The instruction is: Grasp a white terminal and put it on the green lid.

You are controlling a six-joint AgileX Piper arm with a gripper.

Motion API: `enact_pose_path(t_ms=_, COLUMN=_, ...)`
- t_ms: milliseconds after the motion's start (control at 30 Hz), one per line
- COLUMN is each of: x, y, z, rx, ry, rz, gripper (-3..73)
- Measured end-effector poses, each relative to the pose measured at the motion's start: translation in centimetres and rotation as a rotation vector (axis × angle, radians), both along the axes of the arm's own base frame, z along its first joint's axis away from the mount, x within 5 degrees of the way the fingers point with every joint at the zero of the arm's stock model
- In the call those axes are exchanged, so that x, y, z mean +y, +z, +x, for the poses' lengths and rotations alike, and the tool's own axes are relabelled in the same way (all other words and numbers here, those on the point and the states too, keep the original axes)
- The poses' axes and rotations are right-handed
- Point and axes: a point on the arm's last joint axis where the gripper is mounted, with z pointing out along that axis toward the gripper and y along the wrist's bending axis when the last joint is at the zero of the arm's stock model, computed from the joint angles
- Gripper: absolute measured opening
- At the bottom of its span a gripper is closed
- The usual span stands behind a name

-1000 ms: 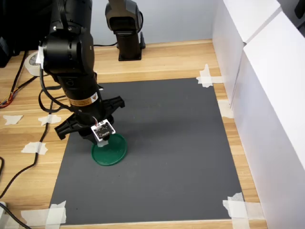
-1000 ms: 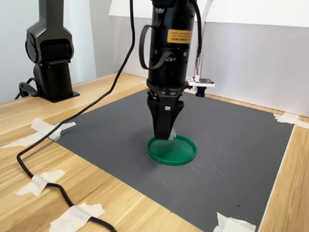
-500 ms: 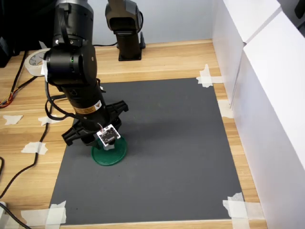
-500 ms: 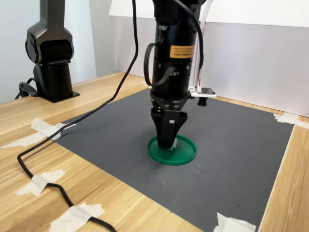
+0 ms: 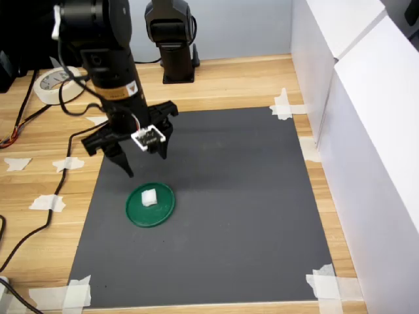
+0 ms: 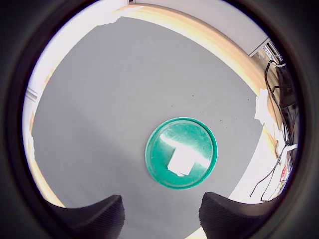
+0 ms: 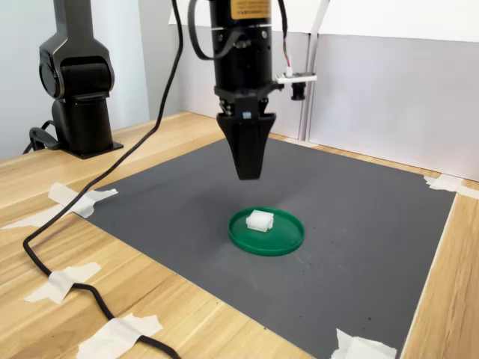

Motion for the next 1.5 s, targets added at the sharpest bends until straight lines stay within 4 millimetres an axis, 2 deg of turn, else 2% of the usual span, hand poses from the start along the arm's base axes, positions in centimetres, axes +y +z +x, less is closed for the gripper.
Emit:
enact_pose_path(t_ms=167, x=0.2, y=1.4, z=-4.1, rx=-0.113, ry=-0.005, rz=0.004, gripper=47.7)
enact_pose_path(t_ms=233, x=0.4, y=2.0, z=-5.7, rx=-0.158, ry=-0.010, rz=0.014, gripper=39.7)
enact_pose_path(t_ms=433, x=1.0, y=3.8, z=-11.2, rx=-0.336, ry=-0.038, rz=0.080, gripper=9.2)
enact_pose_path(t_ms=533, x=1.4, y=3.5, z=-13.8, rx=-0.411, ry=-0.069, rz=0.142, gripper=0.8)
enact_pose_path(t_ms=667, x=1.3, y=2.2, z=-17.1, rx=-0.516, ry=-0.208, rz=0.266, gripper=-1.2)
enact_pose_path(t_ms=800, x=0.6, y=0.2, z=-20.1, rx=-0.639, ry=-0.345, rz=0.309, gripper=-1.4)
enact_pose_path(t_ms=933, x=0.7, y=-1.8, z=-22.4, rx=-0.752, ry=-0.414, rz=0.360, gripper=-1.6)
enact_pose_path(t_ms=1200, x=1.3, y=-4.8, z=-24.8, rx=-0.814, ry=-0.473, rz=0.460, gripper=-1.6)
enact_pose_path(t_ms=1500, x=1.5, y=-4.6, z=-25.8, rx=-0.909, ry=-0.450, rz=0.476, gripper=-1.6)
